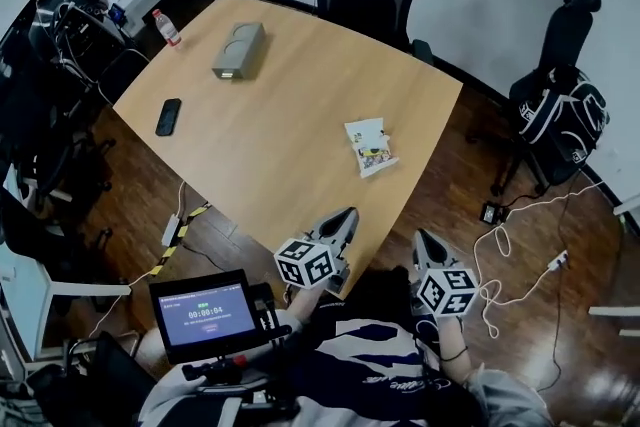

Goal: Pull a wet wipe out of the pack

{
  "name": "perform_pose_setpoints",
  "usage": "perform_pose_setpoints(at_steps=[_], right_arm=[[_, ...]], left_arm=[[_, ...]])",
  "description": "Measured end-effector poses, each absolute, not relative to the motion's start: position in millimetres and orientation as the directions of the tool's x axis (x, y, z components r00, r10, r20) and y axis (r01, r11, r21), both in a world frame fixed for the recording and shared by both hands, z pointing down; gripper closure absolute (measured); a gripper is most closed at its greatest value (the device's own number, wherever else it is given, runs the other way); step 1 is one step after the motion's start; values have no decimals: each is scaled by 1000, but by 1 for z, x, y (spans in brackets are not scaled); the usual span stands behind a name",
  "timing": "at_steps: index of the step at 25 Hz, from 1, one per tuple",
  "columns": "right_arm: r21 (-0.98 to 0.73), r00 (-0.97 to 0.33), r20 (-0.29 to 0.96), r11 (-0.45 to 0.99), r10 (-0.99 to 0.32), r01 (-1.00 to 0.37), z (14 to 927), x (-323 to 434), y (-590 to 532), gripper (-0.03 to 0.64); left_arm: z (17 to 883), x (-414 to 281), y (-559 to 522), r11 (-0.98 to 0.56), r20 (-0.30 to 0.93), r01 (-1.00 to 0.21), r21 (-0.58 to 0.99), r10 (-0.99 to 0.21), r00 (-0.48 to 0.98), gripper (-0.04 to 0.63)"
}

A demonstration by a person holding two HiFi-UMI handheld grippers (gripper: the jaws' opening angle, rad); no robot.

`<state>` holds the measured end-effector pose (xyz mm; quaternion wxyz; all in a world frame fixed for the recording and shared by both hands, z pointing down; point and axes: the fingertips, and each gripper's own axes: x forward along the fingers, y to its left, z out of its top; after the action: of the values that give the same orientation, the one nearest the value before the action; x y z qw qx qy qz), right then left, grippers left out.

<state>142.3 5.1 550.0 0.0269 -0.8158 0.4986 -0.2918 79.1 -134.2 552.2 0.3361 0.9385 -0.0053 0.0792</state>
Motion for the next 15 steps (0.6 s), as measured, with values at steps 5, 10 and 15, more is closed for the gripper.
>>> perform_pose_setpoints(at_steps=[5,10,15], right_arm=[[-345,234,471,-422,-850,-838,569,172,-34,624],[-362,53,501,-265,-864,-894,585,205,-91,624],[-387,-106,511,-118,-853,-914,594,237,-133,624]], left_arm=[[573,82,-155,-739,190,-151,656,-31,981,595],[585,86,-178,-688,240,-299,661,-184,953,595],[599,116,-177,-654,289,-388,649,-260,921,595]])
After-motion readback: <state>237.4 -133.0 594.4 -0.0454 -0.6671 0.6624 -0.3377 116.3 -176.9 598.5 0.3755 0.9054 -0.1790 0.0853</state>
